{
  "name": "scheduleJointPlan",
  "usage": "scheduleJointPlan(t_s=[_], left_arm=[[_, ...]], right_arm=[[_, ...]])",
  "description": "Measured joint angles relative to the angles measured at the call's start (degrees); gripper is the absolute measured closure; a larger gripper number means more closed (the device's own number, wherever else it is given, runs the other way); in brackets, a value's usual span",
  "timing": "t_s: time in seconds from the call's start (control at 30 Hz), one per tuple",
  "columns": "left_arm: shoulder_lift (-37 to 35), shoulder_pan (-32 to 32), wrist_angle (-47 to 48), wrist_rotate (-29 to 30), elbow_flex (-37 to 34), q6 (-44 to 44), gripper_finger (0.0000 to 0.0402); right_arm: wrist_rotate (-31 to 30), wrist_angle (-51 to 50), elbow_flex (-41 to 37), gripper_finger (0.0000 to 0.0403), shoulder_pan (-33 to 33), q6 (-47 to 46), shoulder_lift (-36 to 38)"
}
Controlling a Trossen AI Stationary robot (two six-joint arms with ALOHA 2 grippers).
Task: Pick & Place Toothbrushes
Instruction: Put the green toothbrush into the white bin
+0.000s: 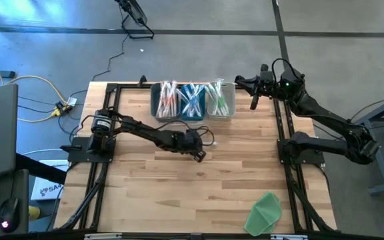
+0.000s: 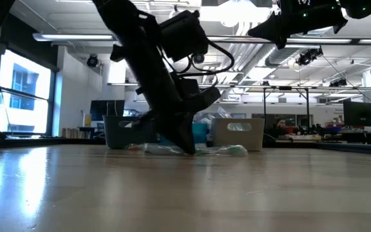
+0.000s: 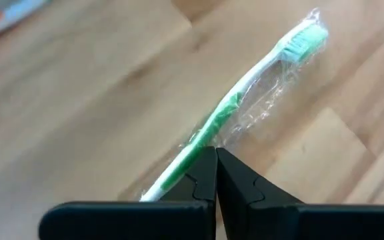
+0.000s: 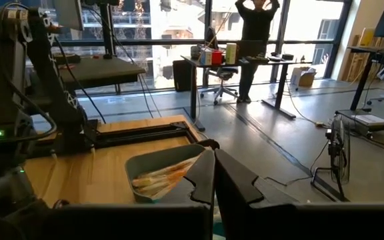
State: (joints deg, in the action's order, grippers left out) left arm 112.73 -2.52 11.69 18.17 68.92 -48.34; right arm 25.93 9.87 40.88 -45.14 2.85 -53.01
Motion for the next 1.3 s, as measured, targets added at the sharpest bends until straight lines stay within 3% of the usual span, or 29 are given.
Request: scheduleJointPlan(t_s=[0.43, 0.57, 0.8, 0.97, 1.3], left_arm=[[0.0, 0.2, 10.3, 1.4, 8.8, 2.4, 0.0401], [0.0, 0.7, 10.9, 1.6, 10.6, 9.4, 0.0401], [0.0, 6.4, 10.7, -14.1, 12.9, 30.6, 0.0401], [0.0, 10.7, 13.0, -22.3, 12.9, 37.6, 0.0401], [0.0, 8.8, 24.9, -24.4, 12.9, 45.9, 0.0401]], right_arm=[[4.8, 0.0, 0.0, 0.0400, 0.0, 0.0, 0.0], [6.1, -0.1, 0.0, 0.0400, 0.0, 1.1, 0.0], [7.6, -0.2, 0.0, 0.0400, 0.0, 3.3, 0.0], [7.6, -0.7, 0.0, 0.0400, 0.0, 4.5, 0.0], [6.4, -3.7, 0.0, 0.0400, 0.0, 4.4, 0.0]])
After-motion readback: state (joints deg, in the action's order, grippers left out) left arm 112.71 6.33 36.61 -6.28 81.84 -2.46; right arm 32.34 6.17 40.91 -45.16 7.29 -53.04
